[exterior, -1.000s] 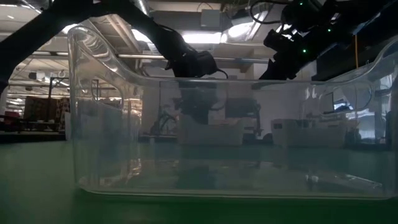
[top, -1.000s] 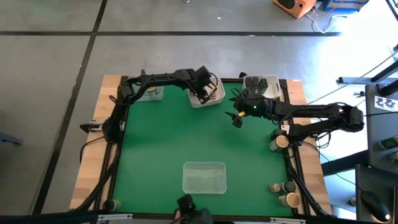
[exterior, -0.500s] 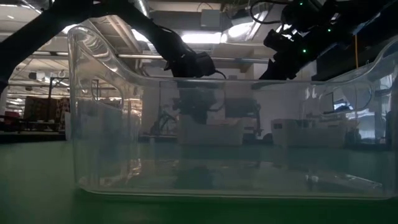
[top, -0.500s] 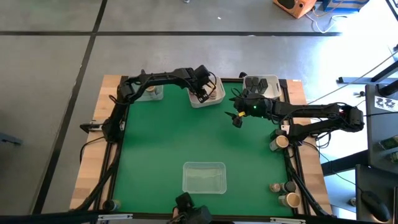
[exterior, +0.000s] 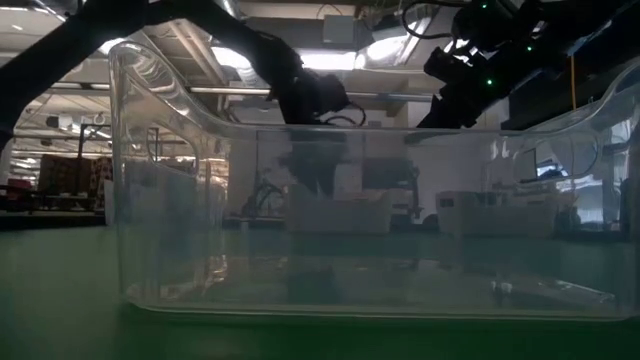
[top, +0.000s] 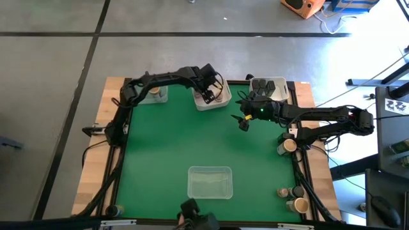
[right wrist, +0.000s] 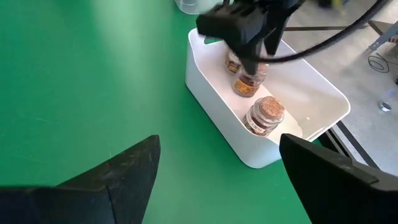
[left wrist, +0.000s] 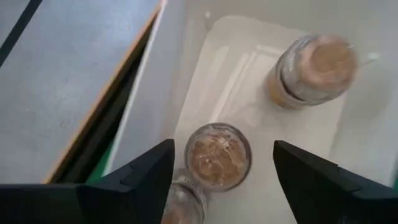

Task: Sort spices by type
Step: Put the black seasoning bottle into the bottom transparent bin

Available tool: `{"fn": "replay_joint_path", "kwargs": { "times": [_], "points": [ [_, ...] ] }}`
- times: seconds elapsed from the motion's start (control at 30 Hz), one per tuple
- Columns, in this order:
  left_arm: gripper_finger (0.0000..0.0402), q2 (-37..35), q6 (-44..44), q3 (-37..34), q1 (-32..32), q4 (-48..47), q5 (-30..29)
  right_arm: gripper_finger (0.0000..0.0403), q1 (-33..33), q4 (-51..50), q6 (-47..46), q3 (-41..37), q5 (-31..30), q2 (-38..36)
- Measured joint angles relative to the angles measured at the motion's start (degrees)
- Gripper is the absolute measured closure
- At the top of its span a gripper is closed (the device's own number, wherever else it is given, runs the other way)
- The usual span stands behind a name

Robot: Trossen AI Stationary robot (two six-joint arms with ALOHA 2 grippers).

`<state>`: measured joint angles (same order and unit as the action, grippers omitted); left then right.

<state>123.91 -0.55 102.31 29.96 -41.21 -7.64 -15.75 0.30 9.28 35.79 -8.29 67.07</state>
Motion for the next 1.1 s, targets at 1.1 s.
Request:
{"fn": "replay_joint_path", "kwargs": {
  "times": [1.1],
  "points": [
    [0.0153, -38.25, 18.48, -24.38, -32.37, -13.65, -12.88, 0.0072, 0.03, -0.69, -1.32, 0.00, 1.46, 0.00]
  ]
}}
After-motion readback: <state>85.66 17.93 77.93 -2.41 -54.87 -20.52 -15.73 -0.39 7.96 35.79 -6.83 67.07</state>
